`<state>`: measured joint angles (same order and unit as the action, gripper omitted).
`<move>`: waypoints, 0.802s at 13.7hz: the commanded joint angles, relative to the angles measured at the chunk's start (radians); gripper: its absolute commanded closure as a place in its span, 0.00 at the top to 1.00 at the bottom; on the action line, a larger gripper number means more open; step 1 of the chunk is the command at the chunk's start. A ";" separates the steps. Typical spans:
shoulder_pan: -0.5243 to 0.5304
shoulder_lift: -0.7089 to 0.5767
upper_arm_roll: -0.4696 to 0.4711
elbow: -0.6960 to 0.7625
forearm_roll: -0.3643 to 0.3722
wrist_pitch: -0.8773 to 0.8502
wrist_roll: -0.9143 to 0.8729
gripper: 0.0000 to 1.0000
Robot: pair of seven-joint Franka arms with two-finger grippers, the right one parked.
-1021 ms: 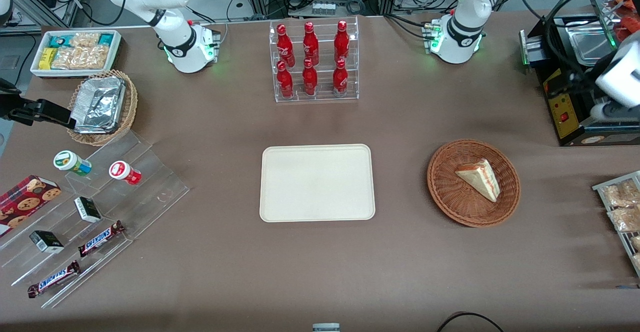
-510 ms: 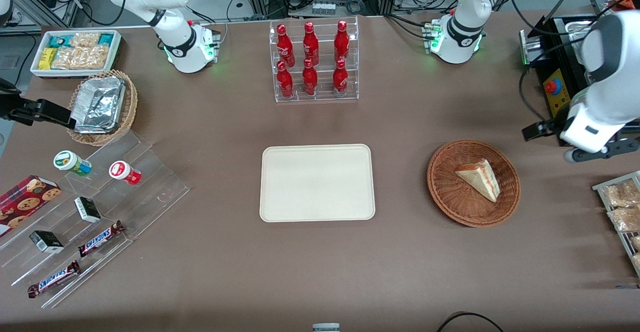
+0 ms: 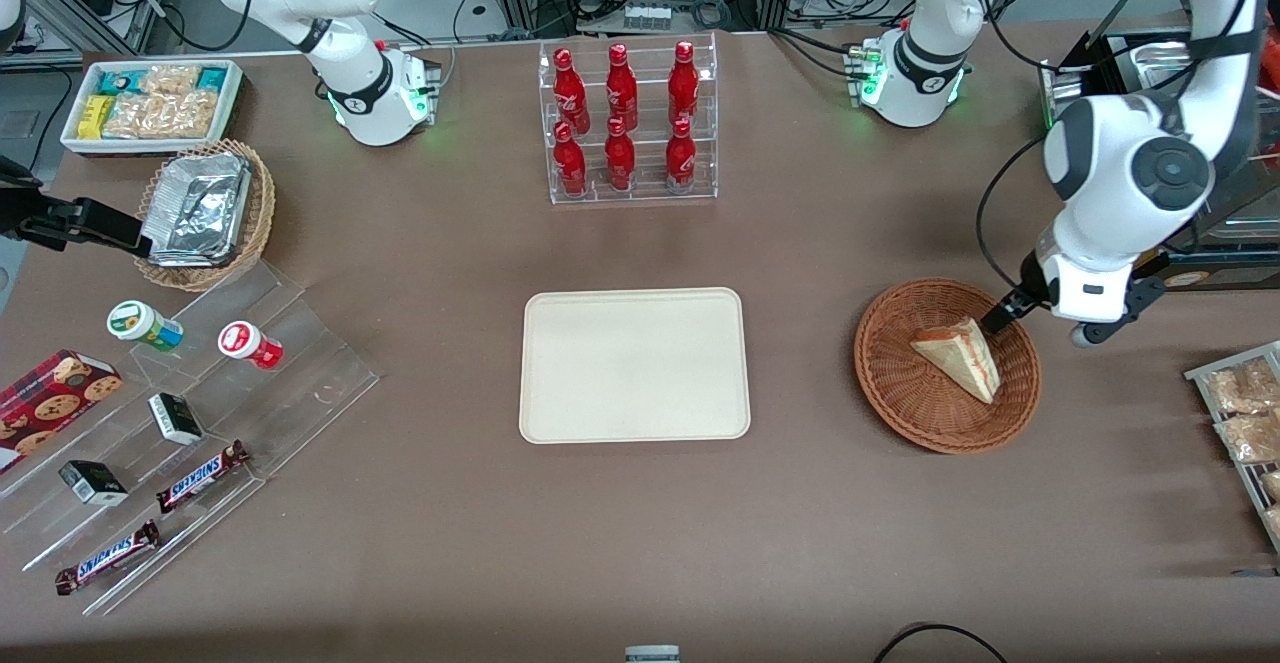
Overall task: Place sandwich from basket to tray
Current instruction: 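Move the left gripper over the wrapped sandwich in the wicker basket, then lower the left gripper and close it on the sandwich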
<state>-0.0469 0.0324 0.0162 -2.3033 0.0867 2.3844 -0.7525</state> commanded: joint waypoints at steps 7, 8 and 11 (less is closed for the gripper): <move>-0.039 0.168 0.002 -0.074 -0.005 0.314 -0.228 0.98; -0.039 0.181 0.002 -0.074 -0.005 0.318 -0.243 0.89; -0.053 0.181 0.001 -0.062 -0.005 0.311 -0.291 0.00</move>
<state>-0.0855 0.2179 0.0159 -2.3701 0.0853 2.6856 -1.0102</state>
